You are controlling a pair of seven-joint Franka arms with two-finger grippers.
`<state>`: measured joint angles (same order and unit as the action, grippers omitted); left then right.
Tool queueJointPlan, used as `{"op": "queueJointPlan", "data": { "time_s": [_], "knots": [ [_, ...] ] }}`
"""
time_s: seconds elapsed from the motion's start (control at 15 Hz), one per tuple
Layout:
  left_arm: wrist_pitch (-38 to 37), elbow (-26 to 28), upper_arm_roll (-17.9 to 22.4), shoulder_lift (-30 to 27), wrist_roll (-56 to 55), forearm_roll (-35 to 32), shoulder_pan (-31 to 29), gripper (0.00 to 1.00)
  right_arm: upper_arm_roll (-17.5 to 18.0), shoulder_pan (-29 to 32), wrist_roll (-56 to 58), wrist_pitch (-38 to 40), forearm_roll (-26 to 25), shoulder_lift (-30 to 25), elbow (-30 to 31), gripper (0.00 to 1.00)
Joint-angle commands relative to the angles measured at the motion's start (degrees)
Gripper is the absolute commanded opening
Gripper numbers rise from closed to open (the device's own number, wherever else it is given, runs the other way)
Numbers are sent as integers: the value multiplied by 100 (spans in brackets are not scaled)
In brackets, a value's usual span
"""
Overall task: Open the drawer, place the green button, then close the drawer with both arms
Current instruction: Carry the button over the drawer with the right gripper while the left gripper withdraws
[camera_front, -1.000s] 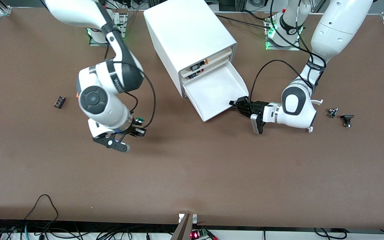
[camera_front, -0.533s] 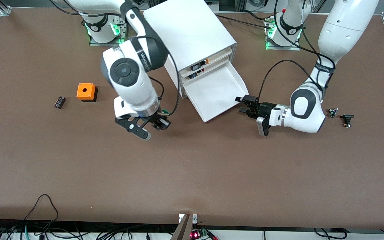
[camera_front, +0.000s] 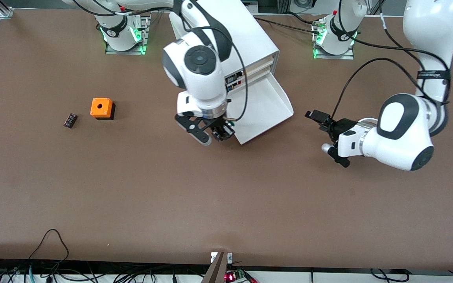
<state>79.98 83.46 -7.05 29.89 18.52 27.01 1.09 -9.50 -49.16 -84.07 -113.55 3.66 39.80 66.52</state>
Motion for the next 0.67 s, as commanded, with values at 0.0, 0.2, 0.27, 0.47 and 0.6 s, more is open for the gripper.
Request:
{"op": "queueJointPlan", "data": {
  "time_s": [0.0,0.2,0.27,0.47,0.6],
  "knots": [
    [-666,-926,2,113,-1066,-835,119,100,-44,-225,-740,-87,-286,659,-692,0],
    [-1011,-1585,-95,104,-1561,-1845,146,100,-35,-392,-1434,-641,-313,959,-702,0],
    [-1063,-1770,-95,96,-1553,-2101,146,100,-35,-471,-1619,-764,-313,1055,-702,0],
    [-916,-2324,-17,104,-1501,-2665,216,100,-43,-629,-2068,-1045,-322,1284,-702,0],
    [-512,-2378,10,96,-1509,-2675,173,100,-43,-735,-2376,-1239,-330,1451,-702,0]
  ]
}}
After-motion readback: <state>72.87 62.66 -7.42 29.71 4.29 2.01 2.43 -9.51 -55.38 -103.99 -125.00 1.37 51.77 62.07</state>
